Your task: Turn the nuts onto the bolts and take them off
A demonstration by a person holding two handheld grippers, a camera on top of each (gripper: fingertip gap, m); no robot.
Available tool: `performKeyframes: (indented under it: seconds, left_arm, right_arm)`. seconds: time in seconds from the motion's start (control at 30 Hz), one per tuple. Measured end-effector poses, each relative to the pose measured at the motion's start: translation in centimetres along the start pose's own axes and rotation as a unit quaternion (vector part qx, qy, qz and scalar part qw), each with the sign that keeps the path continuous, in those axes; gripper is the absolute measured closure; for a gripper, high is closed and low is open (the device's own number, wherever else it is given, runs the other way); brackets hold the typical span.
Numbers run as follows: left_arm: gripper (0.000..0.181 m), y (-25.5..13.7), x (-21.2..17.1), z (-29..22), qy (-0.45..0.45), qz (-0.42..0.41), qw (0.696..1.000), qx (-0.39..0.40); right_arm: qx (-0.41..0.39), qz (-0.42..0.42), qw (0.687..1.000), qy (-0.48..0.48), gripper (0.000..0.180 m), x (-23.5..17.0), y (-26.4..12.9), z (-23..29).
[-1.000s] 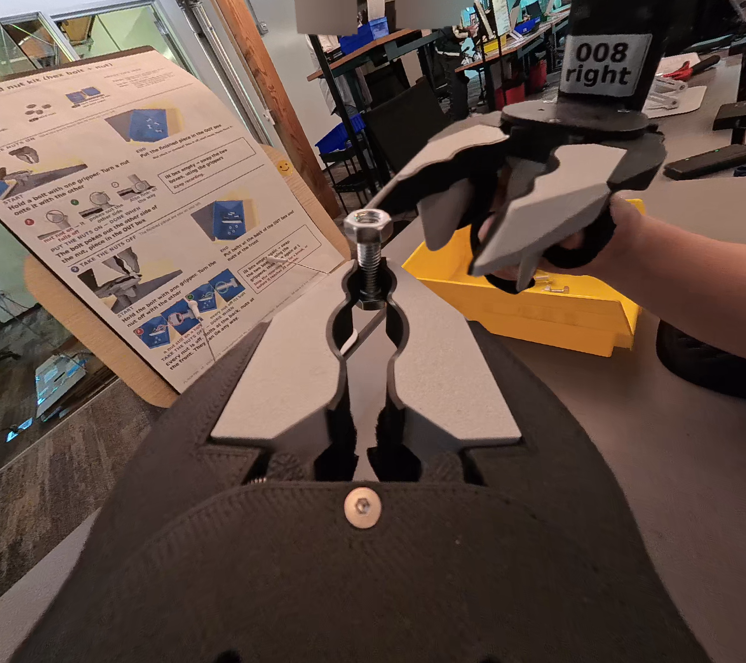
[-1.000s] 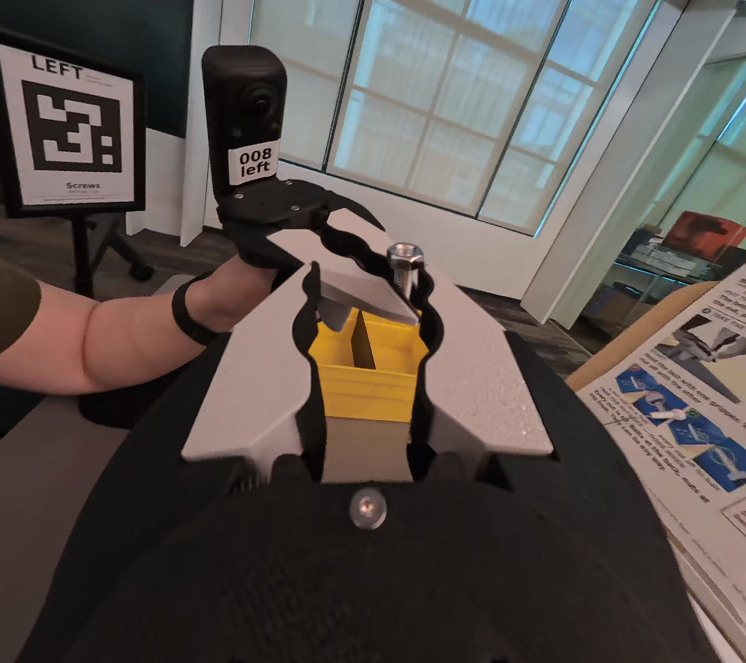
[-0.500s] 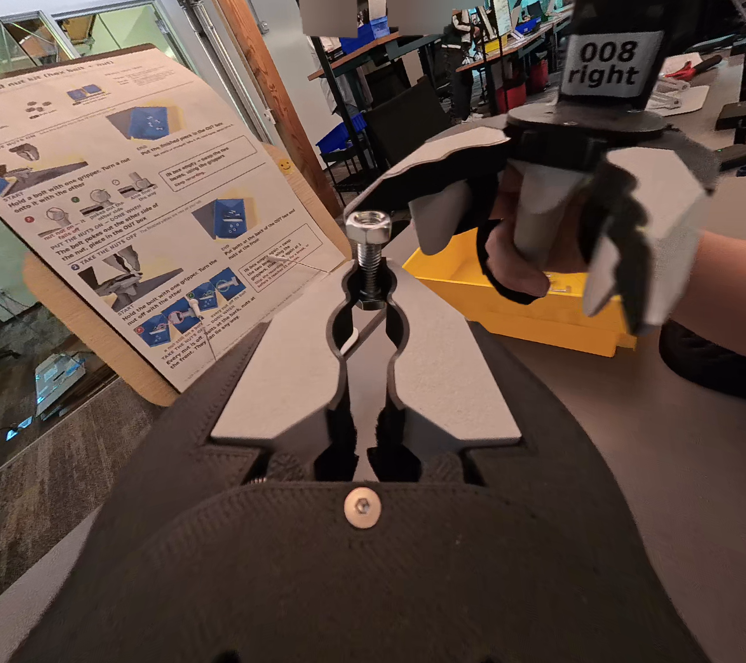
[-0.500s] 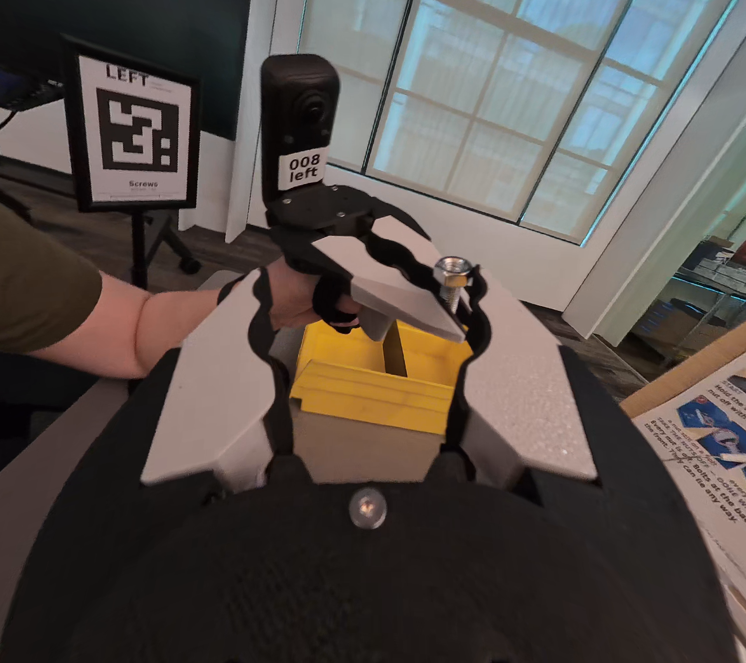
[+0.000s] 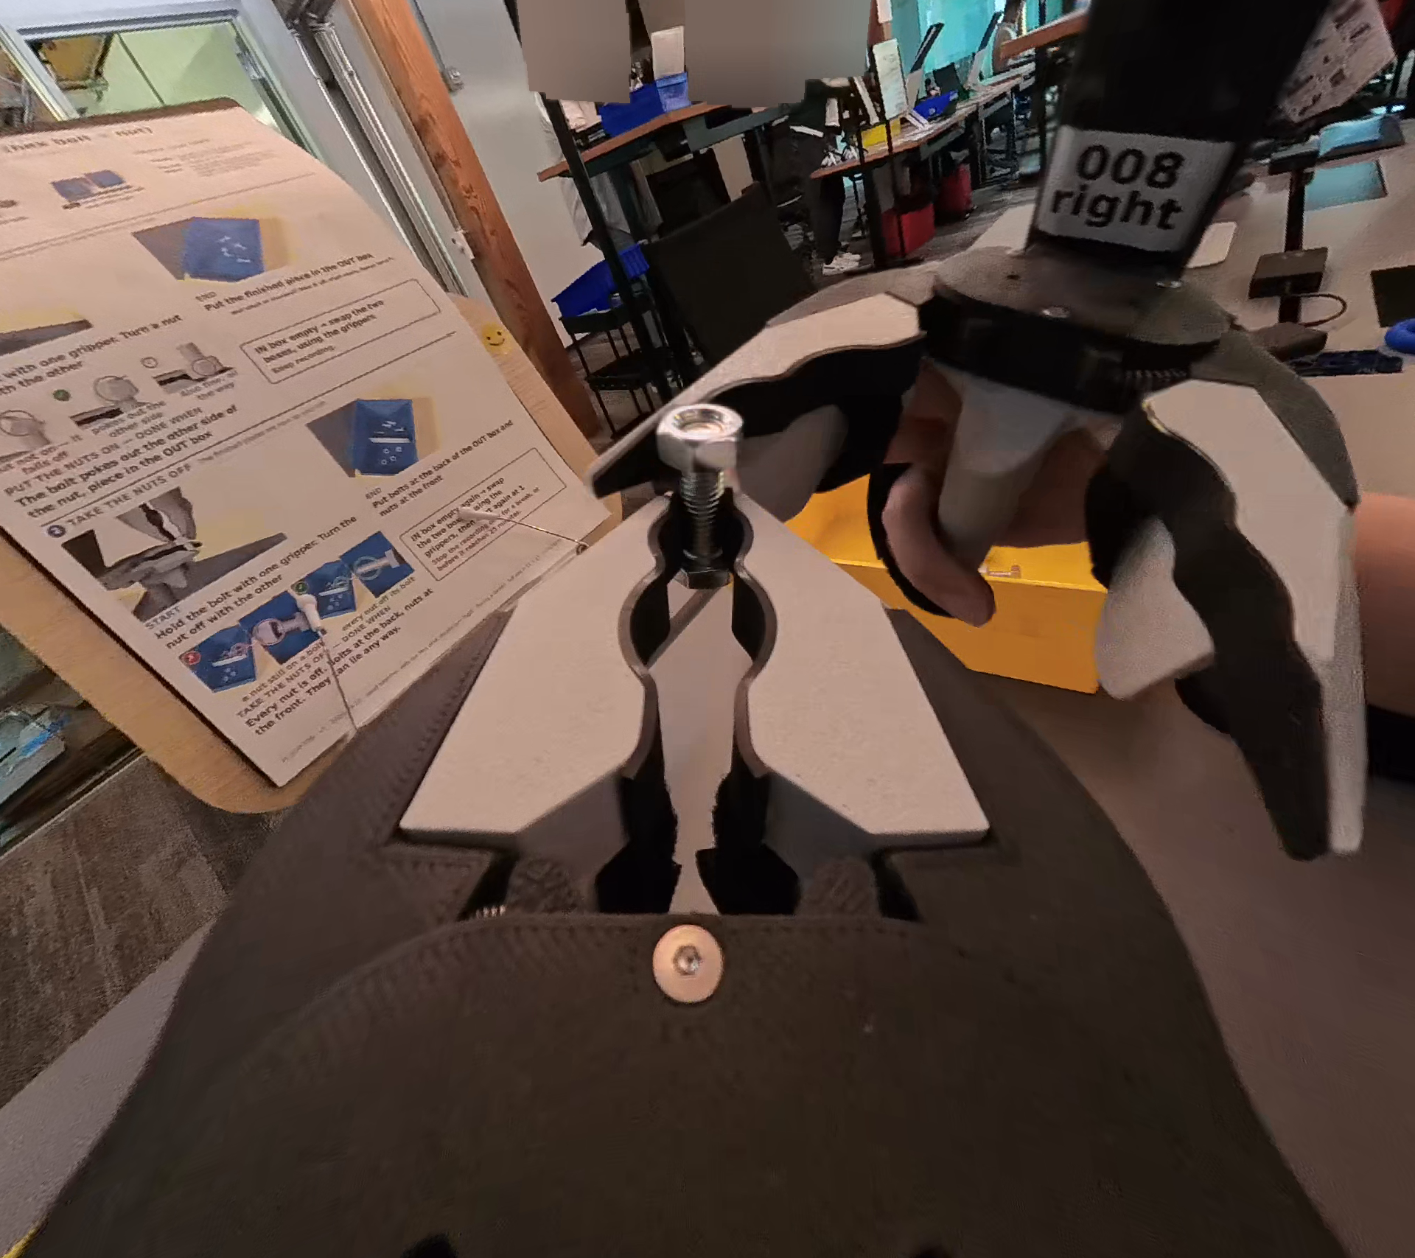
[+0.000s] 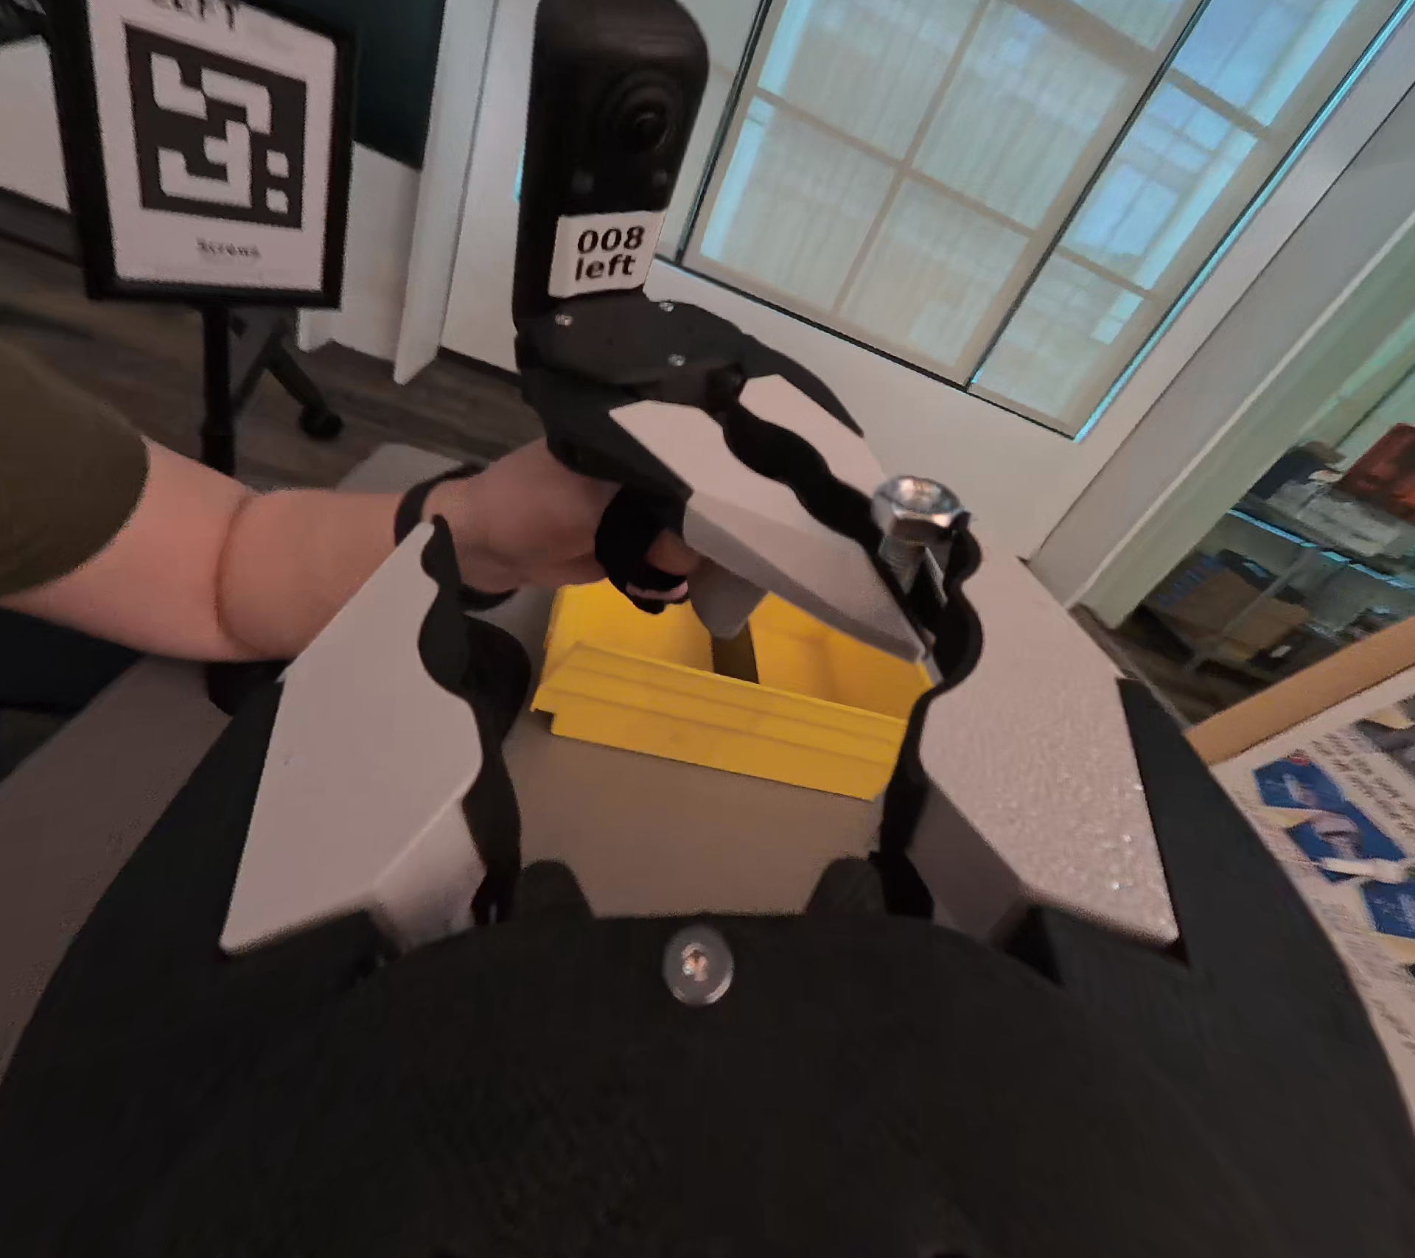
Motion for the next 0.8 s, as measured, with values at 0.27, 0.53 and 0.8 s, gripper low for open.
performKeyframes:
  seconds: [0.27,0.53,0.8]
  left_arm:
    - [0.174,-2.2,1.0,1.5,-0.031,-0.037,0.999,-0.008]
    - [0.174,-0.1,0.9,-0.3,-0.010,-0.034,0.999,-0.031]
    - [0.174,-3.4,3.0,0.8,-0.007,-0.096,0.995,-0.026]
  right_arm:
    - [-0.041,-0.008,0.999,-0.013,0.076,2.2,-1.4,-0.1]
    - [-0.044,0.010,0.999,-0.021,0.066,2.5,-1.0,0.8]
    - [-0.112,-0.089,0.987,-0.068,0.084,9.7,-4.4,4.9]
Point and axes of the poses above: each gripper's, where its closed fingertips meet, y out along the fingers, x out of its top, z = x × y across the jaws, the point moved 8 cm from there along -y, back along the fingers, and after that the axes turned 7 degrees about -x, right-handed, at the moved point
